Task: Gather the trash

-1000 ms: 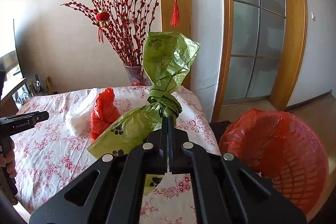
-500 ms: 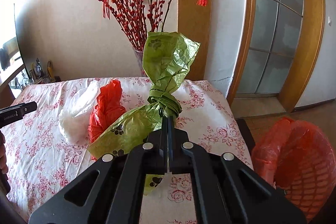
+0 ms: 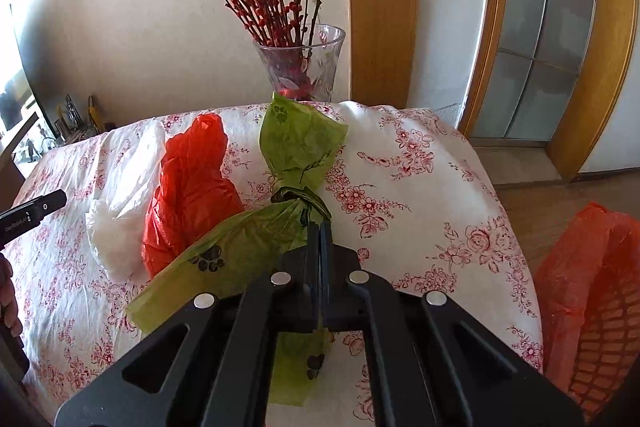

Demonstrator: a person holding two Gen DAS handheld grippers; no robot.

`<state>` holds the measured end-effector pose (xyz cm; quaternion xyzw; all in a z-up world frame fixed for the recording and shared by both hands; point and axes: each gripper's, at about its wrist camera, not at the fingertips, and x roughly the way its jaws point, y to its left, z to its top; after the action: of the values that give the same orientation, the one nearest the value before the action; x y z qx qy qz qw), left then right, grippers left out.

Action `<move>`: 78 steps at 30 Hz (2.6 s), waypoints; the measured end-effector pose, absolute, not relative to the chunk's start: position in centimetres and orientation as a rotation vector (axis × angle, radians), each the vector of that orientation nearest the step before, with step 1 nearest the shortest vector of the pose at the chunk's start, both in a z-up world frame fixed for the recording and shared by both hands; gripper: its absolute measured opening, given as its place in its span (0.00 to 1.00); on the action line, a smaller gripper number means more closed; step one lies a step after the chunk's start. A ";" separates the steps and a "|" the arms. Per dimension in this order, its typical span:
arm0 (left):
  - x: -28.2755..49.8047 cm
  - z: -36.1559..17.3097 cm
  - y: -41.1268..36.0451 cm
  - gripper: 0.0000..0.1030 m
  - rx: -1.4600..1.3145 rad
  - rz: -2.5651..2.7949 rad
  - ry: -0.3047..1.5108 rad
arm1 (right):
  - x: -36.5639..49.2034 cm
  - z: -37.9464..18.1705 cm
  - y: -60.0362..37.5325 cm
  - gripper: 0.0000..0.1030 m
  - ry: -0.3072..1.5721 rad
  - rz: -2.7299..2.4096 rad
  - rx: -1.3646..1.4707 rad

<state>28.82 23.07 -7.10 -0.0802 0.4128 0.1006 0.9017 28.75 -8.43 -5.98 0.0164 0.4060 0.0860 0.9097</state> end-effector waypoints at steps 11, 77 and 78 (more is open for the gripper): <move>29.6 -7.8 22.7 0.71 -0.146 0.206 0.878 | 30.0 -6.6 -9.6 0.51 0.880 0.090 0.021; 31.5 -8.5 24.1 0.96 -0.150 0.330 0.933 | 32.8 -8.1 -7.1 0.98 0.976 0.018 0.071; 31.6 -8.5 24.1 0.96 -0.150 0.330 0.933 | 32.7 -8.1 -7.1 0.98 0.976 0.018 0.071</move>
<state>31.56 24.11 -8.49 -0.0720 0.4471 0.1582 0.8774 32.74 -7.11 -8.11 0.0339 0.4689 0.0088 0.8826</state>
